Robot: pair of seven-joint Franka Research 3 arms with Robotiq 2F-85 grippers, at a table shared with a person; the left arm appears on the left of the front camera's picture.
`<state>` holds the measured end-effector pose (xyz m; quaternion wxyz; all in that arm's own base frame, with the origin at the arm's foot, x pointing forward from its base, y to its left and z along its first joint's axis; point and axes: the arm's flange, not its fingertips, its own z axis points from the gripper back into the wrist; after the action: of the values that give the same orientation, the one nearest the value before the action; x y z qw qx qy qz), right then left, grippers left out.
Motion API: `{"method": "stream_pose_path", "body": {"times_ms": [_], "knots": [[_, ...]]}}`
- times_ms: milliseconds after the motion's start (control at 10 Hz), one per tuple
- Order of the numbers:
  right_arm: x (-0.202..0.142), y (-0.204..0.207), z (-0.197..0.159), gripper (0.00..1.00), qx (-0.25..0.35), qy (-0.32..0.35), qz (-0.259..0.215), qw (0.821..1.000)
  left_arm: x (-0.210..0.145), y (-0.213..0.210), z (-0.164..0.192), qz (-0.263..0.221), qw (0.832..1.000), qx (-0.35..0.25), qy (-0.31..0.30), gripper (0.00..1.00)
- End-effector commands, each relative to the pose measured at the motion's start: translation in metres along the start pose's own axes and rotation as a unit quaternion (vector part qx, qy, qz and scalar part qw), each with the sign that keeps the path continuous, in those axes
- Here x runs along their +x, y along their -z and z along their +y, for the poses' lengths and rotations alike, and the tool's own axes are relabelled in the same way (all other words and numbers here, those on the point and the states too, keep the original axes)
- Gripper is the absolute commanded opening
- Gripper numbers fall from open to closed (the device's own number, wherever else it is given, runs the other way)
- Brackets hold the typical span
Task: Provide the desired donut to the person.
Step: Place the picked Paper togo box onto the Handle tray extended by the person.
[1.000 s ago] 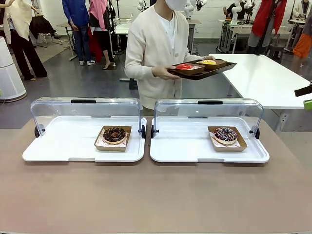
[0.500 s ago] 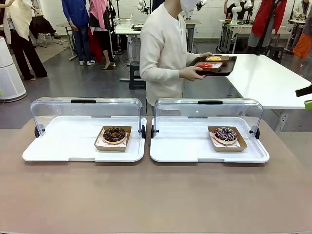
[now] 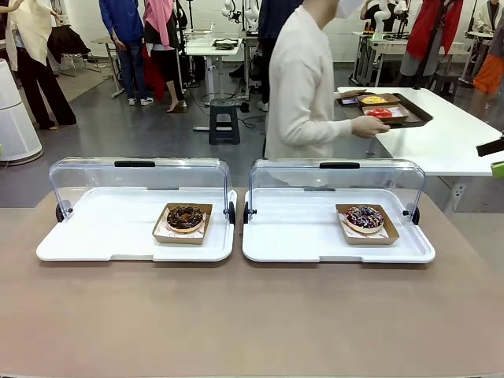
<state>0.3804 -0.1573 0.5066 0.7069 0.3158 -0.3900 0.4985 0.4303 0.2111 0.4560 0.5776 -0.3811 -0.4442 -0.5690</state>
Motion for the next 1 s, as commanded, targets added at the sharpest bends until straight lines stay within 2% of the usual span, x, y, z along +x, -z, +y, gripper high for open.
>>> {"method": "stream_pose_path", "body": {"times_ms": [0,900], "knots": [[0.0012,-0.0014,0.0021,1.0,0.003,0.002,-0.001,1.0,0.0016,-0.0002,-0.0019,-0.001,1.0,0.001,0.003,1.0],[0.0012,-0.0014,0.0021,1.0,0.003,0.002,-0.001,1.0,0.0016,-0.0002,-0.0019,-0.001,1.0,0.001,0.003,1.0]]}}
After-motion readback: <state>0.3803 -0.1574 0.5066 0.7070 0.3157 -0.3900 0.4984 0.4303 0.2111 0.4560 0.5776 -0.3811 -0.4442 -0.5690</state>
